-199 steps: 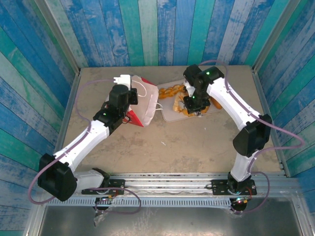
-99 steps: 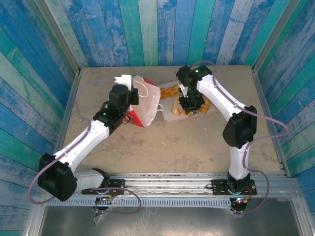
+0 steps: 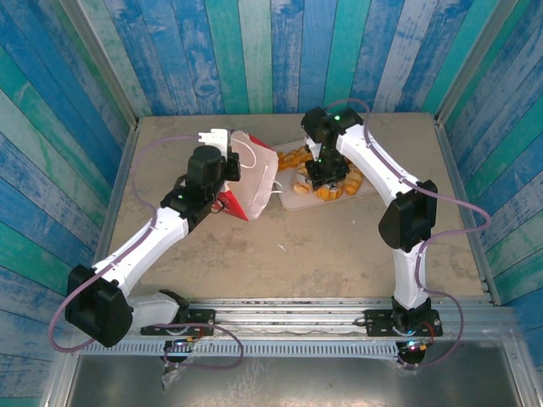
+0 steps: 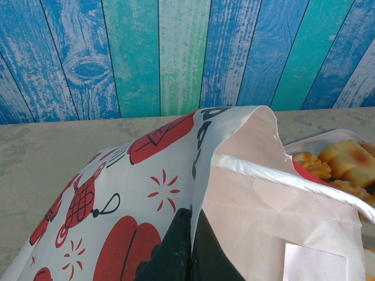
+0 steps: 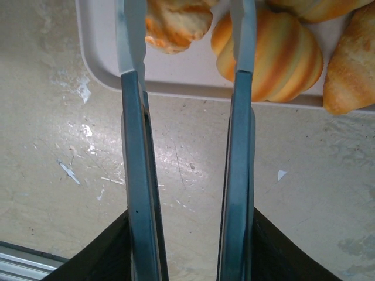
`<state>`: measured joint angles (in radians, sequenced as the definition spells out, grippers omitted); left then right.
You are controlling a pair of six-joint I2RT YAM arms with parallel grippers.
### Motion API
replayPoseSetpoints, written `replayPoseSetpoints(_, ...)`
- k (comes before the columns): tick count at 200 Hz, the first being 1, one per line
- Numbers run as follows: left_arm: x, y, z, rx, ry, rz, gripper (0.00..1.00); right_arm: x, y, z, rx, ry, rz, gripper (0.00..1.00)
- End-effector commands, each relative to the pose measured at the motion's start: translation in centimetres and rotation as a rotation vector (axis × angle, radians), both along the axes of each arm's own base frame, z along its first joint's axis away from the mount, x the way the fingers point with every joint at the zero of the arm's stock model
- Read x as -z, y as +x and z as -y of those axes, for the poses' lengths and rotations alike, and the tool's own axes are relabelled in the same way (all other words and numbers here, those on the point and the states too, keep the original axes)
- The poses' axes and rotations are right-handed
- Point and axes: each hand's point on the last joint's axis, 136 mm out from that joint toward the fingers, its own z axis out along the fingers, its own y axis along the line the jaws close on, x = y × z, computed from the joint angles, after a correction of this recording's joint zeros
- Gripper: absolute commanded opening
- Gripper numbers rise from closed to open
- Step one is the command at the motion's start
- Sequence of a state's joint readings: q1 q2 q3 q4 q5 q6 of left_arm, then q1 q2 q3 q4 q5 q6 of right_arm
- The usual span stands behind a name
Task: Take the fake bread out of the paper bag
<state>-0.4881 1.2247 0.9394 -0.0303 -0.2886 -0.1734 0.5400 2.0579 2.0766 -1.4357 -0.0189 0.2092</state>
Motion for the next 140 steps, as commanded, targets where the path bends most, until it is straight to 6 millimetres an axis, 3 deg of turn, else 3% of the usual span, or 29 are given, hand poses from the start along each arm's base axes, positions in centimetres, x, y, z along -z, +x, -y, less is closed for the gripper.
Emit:
replayPoseSetpoints(1,0.7,0.5,0.3,0.012,0.008,0.0,0.0,-1.1,-0.2,0.3,0.002,-0.006,0.006,0.47)
replayPoseSetpoints(39,0.6,0.5,0.5,0.018,0.002,0.0,0.0,-3.0,-0.4,-0.2,0.001,0.051,0.034,0.48)
replayPoseSetpoints(64,0.3,0.4,0.3,0.012,-0.002,0.008,0.0,-3.2,-1.0,-2.1,-0.021,0.146,0.023,0.43)
replayPoseSetpoints(103,-0.3,-0.1,0.2,0.02,-0.013,0.038,0.0,-1.3,-1.6,-5.8,-0.064,0.24,-0.023,0.36)
replayPoseSetpoints(140,-0.4,-0.2,0.0,0.013,-0.014,0.047,0.0,1.2,-0.3,-6.4,-0.049,0.207,-0.046,0.32)
